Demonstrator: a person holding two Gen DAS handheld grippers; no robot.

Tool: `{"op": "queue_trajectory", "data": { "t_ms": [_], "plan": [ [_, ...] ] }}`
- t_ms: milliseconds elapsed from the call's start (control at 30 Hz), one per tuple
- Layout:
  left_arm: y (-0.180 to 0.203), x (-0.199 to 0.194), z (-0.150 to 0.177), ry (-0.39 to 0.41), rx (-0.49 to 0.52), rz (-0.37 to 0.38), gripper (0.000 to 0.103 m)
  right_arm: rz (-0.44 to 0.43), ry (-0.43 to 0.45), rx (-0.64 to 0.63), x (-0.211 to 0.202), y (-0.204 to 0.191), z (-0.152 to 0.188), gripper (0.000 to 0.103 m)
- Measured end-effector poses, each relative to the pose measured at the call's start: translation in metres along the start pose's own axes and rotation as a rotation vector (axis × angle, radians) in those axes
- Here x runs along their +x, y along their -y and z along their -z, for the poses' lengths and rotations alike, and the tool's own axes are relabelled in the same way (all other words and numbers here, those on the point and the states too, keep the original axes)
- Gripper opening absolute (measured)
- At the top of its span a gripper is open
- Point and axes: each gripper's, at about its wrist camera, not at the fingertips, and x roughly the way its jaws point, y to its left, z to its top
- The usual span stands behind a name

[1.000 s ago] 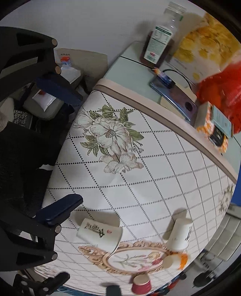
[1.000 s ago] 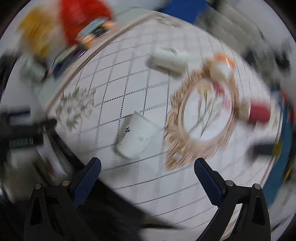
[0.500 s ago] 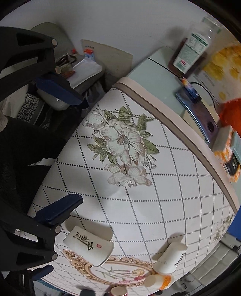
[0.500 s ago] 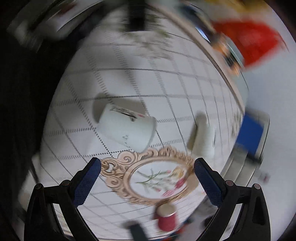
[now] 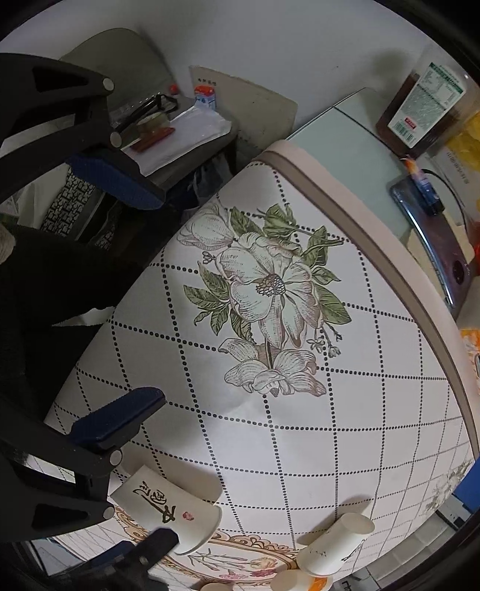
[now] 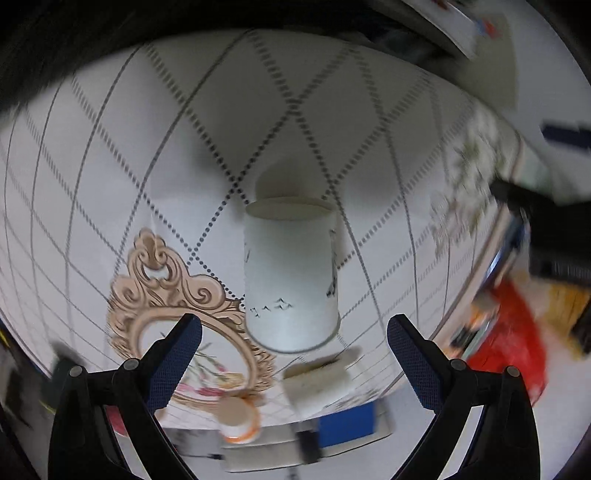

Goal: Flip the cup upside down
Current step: 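Roll the right gripper and grasp the white paper cup's body, then lift the white cup with the right gripper and rotate it rim-down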

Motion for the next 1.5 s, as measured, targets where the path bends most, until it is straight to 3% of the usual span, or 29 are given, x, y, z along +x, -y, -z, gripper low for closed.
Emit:
{"op": "queue_trajectory", "data": {
  "t_ms": [233, 533, 700, 733, 767, 833, 1267, 1500],
  "plan": [
    [-0.002, 0.010, -0.004, -0.014, -0.017, 0.006, 0.099, 0.066, 0.032, -0.239, 0.020, -0.022, -0.006, 0.102],
    [-0.006, 0.024, -0.005, -0.042, -0.017, 0.007, 0.099, 0.068, 0.060, -0.274, 0.032, -0.022, -0.012, 0.096],
    [-0.004, 0.026, -0.007, -0.044, -0.012, 0.005, 0.099, 0.068, 0.067, -0.284, 0.043, -0.019, -0.015, 0.089],
    [-0.004, 0.026, -0.008, -0.044, -0.011, 0.004, 0.099, 0.067, 0.068, -0.284, 0.046, -0.015, -0.016, 0.086],
    [-0.004, 0.025, -0.008, -0.044, -0.009, 0.003, 0.099, 0.068, 0.070, -0.282, 0.048, -0.014, -0.017, 0.075],
    [-0.002, 0.023, -0.010, -0.042, -0.009, -0.001, 0.099, 0.073, 0.072, -0.266, 0.051, -0.010, -0.019, 0.069],
    [0.007, 0.017, -0.016, -0.040, 0.021, -0.012, 0.099, 0.030, 0.072, -0.107, 0.060, 0.014, -0.019, 0.067],
    [0.014, 0.007, -0.024, -0.031, 0.055, -0.023, 0.099, -0.097, 0.056, 0.127, 0.064, 0.042, -0.010, 0.067]
  ]
}}
